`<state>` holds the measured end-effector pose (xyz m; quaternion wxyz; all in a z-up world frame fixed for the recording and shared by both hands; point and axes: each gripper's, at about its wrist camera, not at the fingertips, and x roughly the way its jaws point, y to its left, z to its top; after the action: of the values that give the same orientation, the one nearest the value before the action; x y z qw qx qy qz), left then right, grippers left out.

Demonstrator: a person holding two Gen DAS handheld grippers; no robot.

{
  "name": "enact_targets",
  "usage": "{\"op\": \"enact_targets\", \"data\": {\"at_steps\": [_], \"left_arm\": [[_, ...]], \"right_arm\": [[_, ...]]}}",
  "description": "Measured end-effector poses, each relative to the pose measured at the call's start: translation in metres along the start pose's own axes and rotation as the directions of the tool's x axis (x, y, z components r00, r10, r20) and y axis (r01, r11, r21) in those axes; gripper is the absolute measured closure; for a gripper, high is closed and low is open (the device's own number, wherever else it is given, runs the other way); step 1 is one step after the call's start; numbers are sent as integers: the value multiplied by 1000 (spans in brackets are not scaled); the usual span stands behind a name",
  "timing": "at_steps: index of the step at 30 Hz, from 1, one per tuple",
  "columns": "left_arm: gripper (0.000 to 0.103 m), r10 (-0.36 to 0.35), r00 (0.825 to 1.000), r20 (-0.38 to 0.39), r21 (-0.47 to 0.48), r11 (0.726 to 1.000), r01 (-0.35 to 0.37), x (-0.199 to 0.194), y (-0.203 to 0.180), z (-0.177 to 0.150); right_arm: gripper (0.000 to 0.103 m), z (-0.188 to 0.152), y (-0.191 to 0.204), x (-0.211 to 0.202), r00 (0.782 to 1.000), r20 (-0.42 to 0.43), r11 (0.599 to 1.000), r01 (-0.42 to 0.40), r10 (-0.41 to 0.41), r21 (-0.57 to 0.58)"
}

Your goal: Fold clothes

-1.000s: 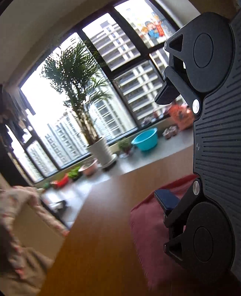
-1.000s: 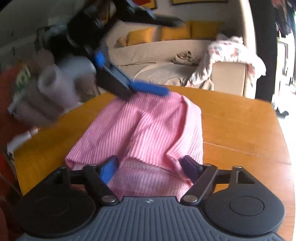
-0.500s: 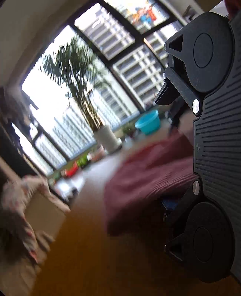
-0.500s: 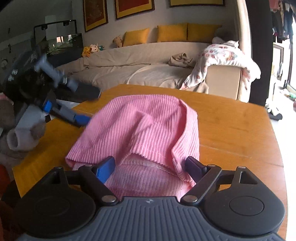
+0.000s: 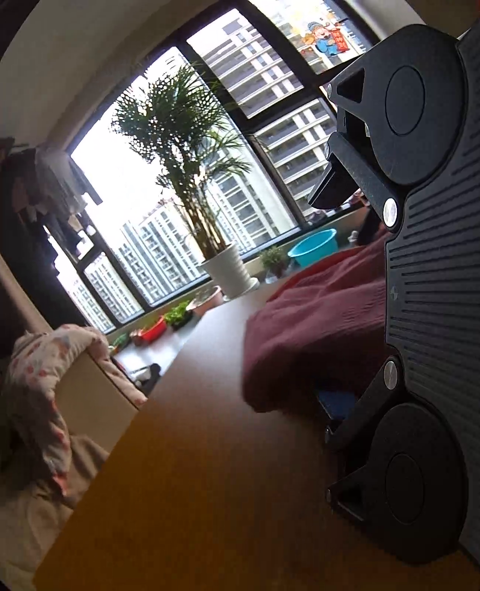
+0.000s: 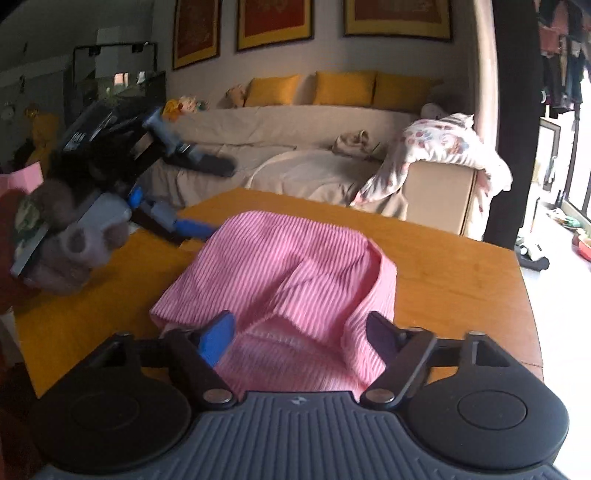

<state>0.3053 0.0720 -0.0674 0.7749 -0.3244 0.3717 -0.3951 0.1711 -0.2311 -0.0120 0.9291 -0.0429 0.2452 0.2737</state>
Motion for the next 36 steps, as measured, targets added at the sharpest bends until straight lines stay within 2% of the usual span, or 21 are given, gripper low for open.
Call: {"op": "enact_targets", "data": {"at_steps": [1, 4, 6, 7, 9, 10, 13, 15, 20, 21, 22, 24, 27, 29, 30, 32, 34, 36], "left_arm": [[1, 1, 1000, -18, -1, 1000, -1, 6, -2, -5], [1, 25, 999, -47, 30, 999, -24, 30, -12, -13], [4, -5, 999, -44, 60, 998, 8, 36, -25, -11], [11, -34, 998, -47, 75, 997, 37, 37, -32, -8], [24, -142, 987, -74, 97, 984, 149, 35, -52, 0], [23, -171, 981, -87, 114, 977, 180, 35, -60, 3], [20, -112, 987, -118, 208, 969, 134, 36, -74, 7], [21, -64, 990, -123, 224, 970, 90, 39, -70, 8], [26, 12, 998, -66, 135, 991, -3, 39, -32, 20], [23, 26, 998, -49, 110, 994, -21, 36, -25, 21], [16, 34, 999, -38, 79, 996, -31, 34, -17, 22], [5, 10, 999, -44, 16, 1000, -9, 32, -5, 18], [4, -11, 999, -33, -17, 1000, 10, 34, -6, -2], [12, 3, 999, 32, 28, 1000, -4, 31, -21, -17], [25, 7, 997, 74, 68, 998, -12, 27, -32, -24], [31, -37, 991, 128, 165, 986, 16, 18, -61, -38], [39, -93, 986, 136, 249, 967, 56, 16, -88, -49], [40, -128, 985, 119, 304, 949, 86, 21, -108, -55]], "right_arm": [[42, 1, -6, 0, 1000, 17, 999, 5, -6, 47], [47, -1, -30, 2, 998, 59, 978, 19, -32, 209], [50, -9, -47, 7, 997, 73, 945, 6, -32, 328], [50, -13, -56, 10, 997, 79, 921, -6, -27, 389], [50, -22, -69, 17, 997, 78, 883, -17, -22, 468], [50, -27, -72, 20, 997, 75, 878, -12, -27, 479], [50, -32, -74, 22, 996, 85, 879, -23, -20, 476], [50, -33, -72, 21, 996, 90, 884, -24, -21, 467], [50, -35, -69, 20, 995, 102, 894, -30, -18, 448], [50, -35, -69, 19, 995, 102, 895, -30, -18, 445], [50, -35, -68, 19, 994, 103, 896, -31, -17, 442], [49, -36, -68, 19, 994, 106, 895, -39, -9, 444], [43, -37, -69, 20, 995, 100, 889, -48, 2, 455], [43, -40, -74, 20, 995, 102, 873, -55, 5, 486], [43, -41, -76, 20, 995, 104, 863, -58, 7, 502], [43, -44, -82, 19, 994, 111, 840, -67, 9, 539], [42, -47, -88, 18, 993, 120, 813, -75, 6, 577], [42, -49, -91, 18, 993, 121, 801, -72, -1, 595]]}}
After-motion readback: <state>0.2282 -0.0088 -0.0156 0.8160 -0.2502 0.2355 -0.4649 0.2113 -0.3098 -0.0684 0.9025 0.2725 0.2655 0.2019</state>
